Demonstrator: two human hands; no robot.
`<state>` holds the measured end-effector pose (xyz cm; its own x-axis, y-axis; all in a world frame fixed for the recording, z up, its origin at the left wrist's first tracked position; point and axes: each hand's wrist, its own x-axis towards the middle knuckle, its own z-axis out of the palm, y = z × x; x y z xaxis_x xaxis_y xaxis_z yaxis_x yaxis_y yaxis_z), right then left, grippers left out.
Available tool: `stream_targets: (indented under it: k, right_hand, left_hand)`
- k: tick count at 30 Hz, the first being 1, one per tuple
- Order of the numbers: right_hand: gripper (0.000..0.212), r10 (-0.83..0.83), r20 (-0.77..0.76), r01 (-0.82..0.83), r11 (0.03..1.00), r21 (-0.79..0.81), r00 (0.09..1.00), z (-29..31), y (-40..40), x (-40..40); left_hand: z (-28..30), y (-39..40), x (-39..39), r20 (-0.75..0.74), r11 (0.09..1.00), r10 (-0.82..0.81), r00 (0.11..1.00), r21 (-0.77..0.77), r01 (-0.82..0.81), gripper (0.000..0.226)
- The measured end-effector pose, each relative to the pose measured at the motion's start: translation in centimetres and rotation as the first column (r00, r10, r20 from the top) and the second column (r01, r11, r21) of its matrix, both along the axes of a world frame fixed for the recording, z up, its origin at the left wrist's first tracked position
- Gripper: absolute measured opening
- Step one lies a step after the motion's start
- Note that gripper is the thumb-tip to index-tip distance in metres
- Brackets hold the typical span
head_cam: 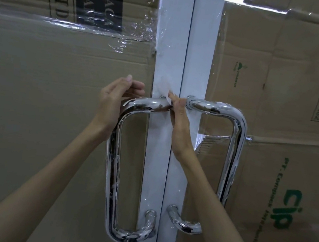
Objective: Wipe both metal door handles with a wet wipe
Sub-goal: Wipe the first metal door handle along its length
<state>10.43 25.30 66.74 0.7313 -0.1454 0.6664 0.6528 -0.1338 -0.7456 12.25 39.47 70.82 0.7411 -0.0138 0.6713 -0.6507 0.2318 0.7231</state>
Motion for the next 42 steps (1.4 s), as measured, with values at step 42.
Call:
stream_targets:
  k: [42]
  right_hand:
    - [0.056,-0.139,0.254,0.226,0.909,-0.352,0.957,1.2,0.4,-0.5]
  left_hand:
    - [-0.6,0.1,0.4,0.02,0.984,0.055,0.998,-0.172,-0.051,0.027]
